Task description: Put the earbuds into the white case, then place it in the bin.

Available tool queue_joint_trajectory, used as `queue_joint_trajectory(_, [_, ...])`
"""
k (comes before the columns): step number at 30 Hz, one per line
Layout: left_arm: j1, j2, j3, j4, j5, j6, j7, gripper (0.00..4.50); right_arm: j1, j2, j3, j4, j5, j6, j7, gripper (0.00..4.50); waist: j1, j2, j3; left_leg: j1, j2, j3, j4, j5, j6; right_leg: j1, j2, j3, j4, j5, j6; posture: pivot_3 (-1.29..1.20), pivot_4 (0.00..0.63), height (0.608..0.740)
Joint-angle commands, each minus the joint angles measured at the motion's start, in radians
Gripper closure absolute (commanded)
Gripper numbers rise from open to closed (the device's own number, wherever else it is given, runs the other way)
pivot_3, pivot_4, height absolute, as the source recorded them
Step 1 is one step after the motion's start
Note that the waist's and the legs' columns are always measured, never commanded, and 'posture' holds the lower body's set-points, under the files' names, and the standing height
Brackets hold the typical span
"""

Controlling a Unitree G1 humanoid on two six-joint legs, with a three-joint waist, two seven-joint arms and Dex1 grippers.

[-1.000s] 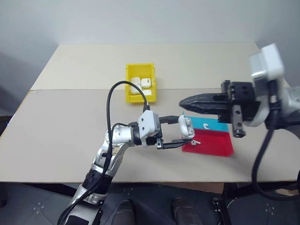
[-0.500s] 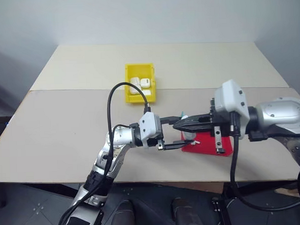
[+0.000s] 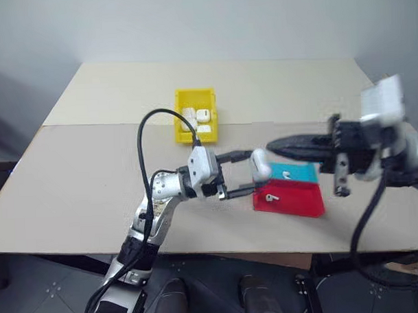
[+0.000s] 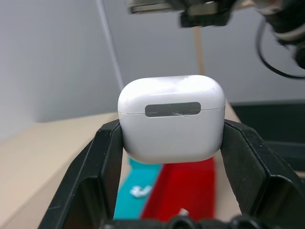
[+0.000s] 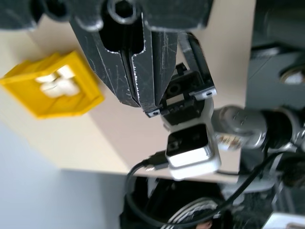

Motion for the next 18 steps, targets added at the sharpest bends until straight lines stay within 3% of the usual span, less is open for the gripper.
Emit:
queue_joint_trajectory(1, [-0.138,-0.090,0.091,0.120,0.176,-0.146,0.342,1.71,0.040,0.004,-0.099,0.002,0.017,-0.005,-0.055,4.48,0.014,-0.001,0.000,0.000,0.000,0.000,0.001,0.000,0.000,0.001,0.000,0.000,0.000,0.001,0.001,0.00,0.150,0.740])
queue_joint_trajectory(4, [-0.239,-0.116,0.137,0.283,0.360,-0.215,0.654,1.71,0.094,0.005,-0.115,-0.004,0.024,0.014,-0.089,4.48,0.019,-0.001,0.000,0.000,-0.001,0.000,0.003,0.000,0.000,0.002,0.000,0.001,-0.003,0.003,0.003,0.00,0.150,0.740])
queue_joint_trajectory(7, [-0.337,-0.124,0.173,0.454,0.461,-0.144,0.920,1.71,0.149,0.006,-0.107,-0.020,0.015,-0.004,-0.078,4.48,0.015,-0.001,0.000,0.000,-0.001,0.000,0.002,0.000,0.000,0.003,0.000,0.002,-0.009,0.006,0.004,0.00,0.150,0.740])
queue_joint_trajectory(13, [-0.447,-0.118,0.199,0.707,0.466,-0.124,1.048,1.71,0.148,0.007,-0.047,0.000,-0.019,-0.011,-0.087,4.48,0.019,-0.001,0.000,-0.003,-0.001,0.000,0.000,0.000,0.000,0.001,0.000,0.001,-0.010,0.006,0.004,0.00,0.150,0.740])
queue_joint_trajectory(18, [-0.521,-0.120,0.195,0.862,0.461,-0.122,1.062,0.07,0.138,0.013,-0.028,-0.001,-0.016,0.001,-0.114,4.50,0.024,-0.001,0.000,-0.004,-0.001,0.000,-0.002,0.000,-0.001,0.000,-0.001,0.001,-0.012,0.006,0.004,0.00,0.150,0.740])
